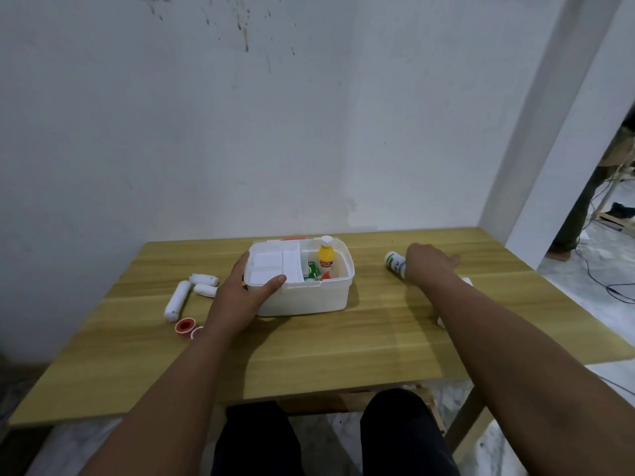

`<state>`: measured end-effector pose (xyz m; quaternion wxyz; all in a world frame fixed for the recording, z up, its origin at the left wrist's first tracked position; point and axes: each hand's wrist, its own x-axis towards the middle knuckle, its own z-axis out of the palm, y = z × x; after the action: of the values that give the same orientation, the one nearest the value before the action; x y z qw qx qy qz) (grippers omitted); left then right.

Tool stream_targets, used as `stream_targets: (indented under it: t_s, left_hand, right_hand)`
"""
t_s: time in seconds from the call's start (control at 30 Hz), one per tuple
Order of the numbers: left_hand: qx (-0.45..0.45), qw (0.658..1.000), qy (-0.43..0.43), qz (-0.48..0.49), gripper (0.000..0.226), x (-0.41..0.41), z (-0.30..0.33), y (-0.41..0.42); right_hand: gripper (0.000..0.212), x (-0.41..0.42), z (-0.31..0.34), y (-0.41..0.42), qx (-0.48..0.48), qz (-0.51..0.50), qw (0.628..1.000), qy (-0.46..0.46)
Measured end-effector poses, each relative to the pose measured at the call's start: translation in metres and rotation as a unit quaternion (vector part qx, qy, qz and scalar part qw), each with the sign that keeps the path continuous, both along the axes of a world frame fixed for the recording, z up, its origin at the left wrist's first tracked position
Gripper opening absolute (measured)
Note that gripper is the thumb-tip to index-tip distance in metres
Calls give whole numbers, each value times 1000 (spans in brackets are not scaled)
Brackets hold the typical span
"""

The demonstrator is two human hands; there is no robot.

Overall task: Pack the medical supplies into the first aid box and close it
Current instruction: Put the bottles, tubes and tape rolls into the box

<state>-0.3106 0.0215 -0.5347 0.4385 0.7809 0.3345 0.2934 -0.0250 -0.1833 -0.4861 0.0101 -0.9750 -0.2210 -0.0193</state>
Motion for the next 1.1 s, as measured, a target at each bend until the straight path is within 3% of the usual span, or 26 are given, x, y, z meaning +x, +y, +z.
stream_targets:
  t_s: [0.13,0.27,0.37,0.53,0.73,0.9,1.1]
  left_hand:
    - [3,1000,5,-2,98,0,1,1]
    - [3,1000,11,-3,97,2,2,2]
    - [5,1000,12,-9,98,4,2,2]
    - [3,1000,6,-2,97,4,4,-1]
    - [3,1000,9,-9,97,4,2,2]
    - [3,1000,0,-8,96,3,-1,3]
    - [1,1000,5,-2,99,5,-2,4]
  right_hand:
    - [30,4,32,15,135,54,989,36]
    - [26,-6,73,27,286,102,949,84]
    - [26,-22,99,36,344,139,924,97]
    - [32,-47,115,55,301,185,929,114]
    - [33,-63,110,73,245,231,941,31]
    - [28,-67,95,88,195,247,949,14]
    - [25,-72,57,96,122,225,965,54]
